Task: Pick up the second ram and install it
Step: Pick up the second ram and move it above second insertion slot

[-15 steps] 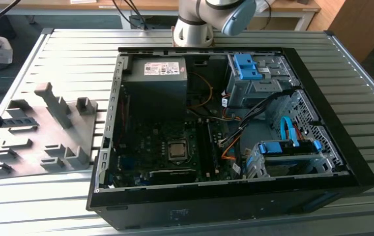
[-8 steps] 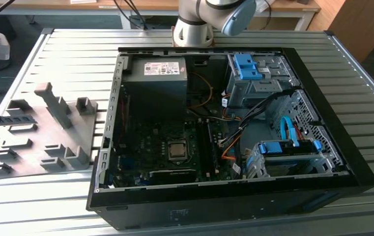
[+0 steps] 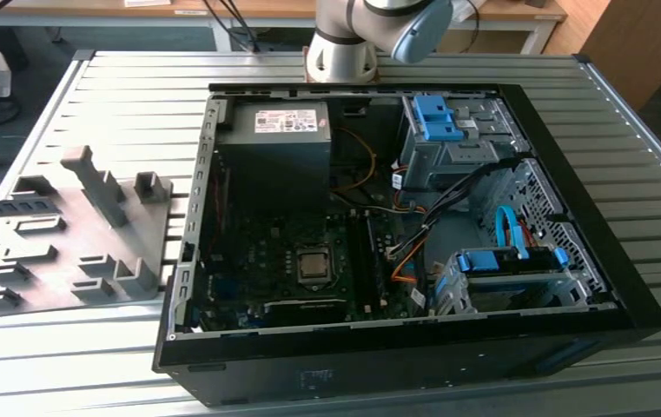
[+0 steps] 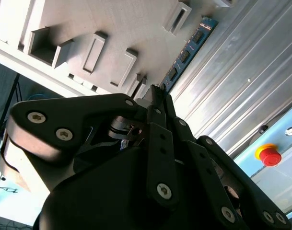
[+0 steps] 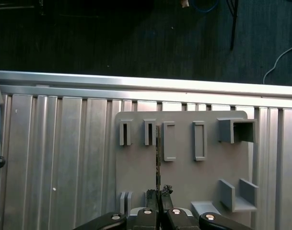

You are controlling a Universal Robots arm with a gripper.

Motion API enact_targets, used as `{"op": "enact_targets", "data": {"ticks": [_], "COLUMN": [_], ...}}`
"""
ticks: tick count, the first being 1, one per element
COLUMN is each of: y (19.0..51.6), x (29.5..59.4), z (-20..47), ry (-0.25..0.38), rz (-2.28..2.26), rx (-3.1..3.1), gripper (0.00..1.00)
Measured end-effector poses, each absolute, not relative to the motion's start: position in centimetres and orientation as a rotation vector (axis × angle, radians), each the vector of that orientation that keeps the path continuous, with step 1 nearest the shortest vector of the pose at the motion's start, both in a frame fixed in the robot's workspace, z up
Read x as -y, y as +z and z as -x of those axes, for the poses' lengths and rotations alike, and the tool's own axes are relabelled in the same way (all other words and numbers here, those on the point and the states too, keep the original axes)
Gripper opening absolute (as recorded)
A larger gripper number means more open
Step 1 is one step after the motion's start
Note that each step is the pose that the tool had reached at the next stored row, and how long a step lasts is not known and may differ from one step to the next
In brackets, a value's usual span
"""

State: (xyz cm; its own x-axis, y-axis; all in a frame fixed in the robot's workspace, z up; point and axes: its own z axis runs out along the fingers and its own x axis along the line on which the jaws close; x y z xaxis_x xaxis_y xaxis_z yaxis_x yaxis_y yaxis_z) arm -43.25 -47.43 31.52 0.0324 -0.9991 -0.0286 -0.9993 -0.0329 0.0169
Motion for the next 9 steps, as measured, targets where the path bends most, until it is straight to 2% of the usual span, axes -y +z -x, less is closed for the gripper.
{"op": "enact_targets", "data": {"ticks": [9], "y": [32.7], "x": [47.4], "z": [43.2], "ry": [0.051], "rz": [2.252], "rx": [-2.179], "gripper": [0.14]}}
